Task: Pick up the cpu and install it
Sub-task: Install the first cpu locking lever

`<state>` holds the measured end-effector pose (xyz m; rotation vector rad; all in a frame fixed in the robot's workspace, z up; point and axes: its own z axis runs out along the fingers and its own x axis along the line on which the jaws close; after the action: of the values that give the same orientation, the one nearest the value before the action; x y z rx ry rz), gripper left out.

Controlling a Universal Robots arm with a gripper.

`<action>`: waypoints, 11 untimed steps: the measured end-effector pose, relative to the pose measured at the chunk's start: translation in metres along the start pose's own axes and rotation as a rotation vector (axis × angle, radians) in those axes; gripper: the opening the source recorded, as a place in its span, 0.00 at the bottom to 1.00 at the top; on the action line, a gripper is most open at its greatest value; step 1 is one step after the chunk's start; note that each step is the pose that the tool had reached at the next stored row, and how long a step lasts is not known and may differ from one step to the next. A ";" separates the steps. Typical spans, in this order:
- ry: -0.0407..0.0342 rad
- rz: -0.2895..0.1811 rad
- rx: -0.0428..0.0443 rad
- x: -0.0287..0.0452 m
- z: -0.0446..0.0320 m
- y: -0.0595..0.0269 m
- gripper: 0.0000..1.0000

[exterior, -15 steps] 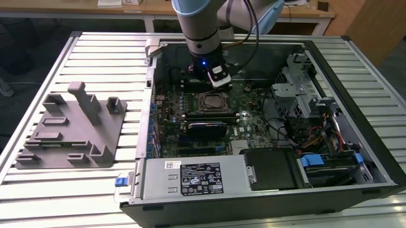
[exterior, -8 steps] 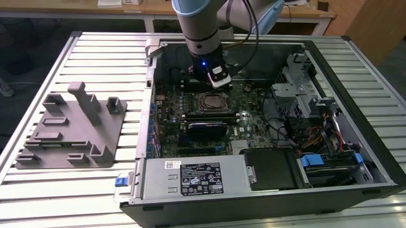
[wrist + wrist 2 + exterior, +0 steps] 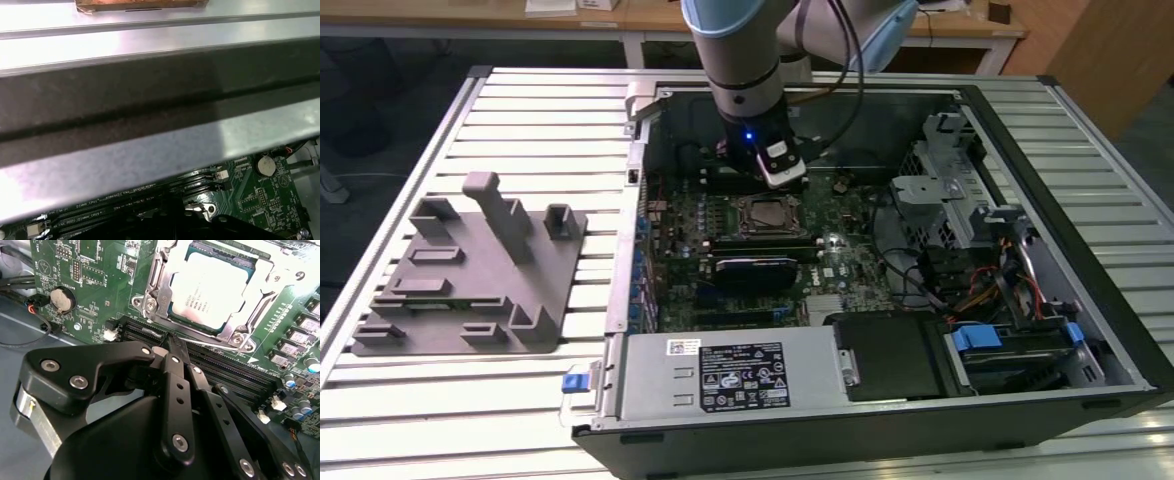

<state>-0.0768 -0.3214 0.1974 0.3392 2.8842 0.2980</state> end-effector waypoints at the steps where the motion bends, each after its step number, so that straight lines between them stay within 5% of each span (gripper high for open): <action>1: -0.0002 0.000 0.0008 0.0000 0.0005 -0.0001 0.11; 11: -0.0028 -0.003 0.0127 0.0003 0.0046 -0.0015 0.11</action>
<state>-0.0763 -0.3220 0.1926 0.3366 2.8848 0.2785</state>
